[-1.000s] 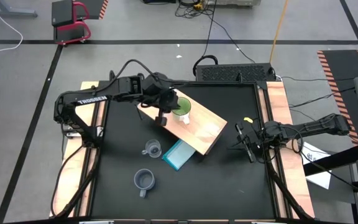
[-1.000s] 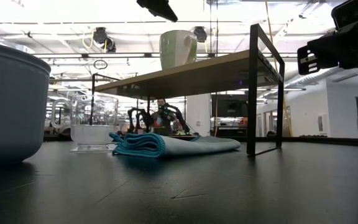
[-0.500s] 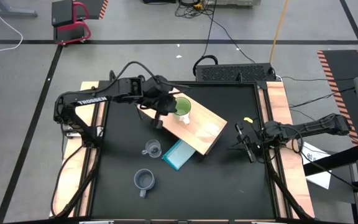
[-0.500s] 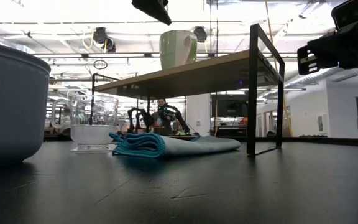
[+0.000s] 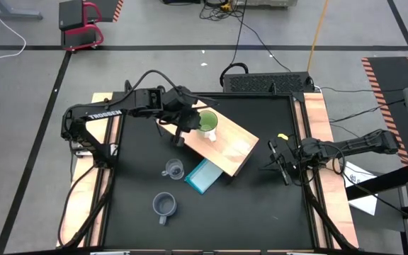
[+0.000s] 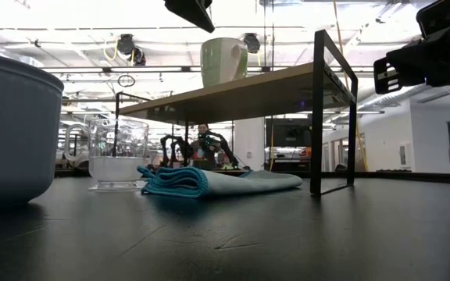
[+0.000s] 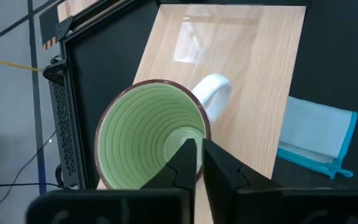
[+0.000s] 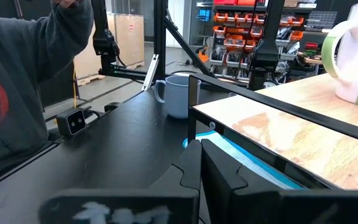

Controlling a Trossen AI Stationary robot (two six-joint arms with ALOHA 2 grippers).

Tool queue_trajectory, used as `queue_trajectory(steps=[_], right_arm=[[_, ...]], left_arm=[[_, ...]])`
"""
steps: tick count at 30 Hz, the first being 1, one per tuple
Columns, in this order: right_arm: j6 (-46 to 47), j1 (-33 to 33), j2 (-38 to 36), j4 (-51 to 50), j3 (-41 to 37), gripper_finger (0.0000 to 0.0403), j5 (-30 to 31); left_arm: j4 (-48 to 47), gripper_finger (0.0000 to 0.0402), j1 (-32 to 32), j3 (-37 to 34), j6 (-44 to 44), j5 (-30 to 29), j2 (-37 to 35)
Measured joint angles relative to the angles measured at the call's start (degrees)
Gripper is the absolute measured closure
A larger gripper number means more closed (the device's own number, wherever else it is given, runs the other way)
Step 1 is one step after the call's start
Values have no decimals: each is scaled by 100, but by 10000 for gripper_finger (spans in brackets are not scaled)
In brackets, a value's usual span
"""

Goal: Stack small to large cups/mugs on shelf
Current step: Put the green mug on the shelf

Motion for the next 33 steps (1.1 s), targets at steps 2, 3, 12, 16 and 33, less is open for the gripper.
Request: queue_trajectory(steps=[2, 3, 12, 16, 33], right_arm=[[0, 1, 12, 0, -2, 403, 1], [0, 0, 25, 0, 0, 403, 0], [-15, 0, 165, 2, -1, 403, 0], [-15, 0, 195, 30, -2, 403, 0], [-4, 2, 195, 92, -1, 403, 1]], left_arm=[[-11, 356, 0, 0, 9, 0, 0], [-37, 348, 0, -2, 15, 1, 0], [-124, 284, 0, 0, 27, 73, 0], [-425, 273, 11, -2, 225, 374, 0], [-264, 261, 204, -2, 423, 504, 150]])
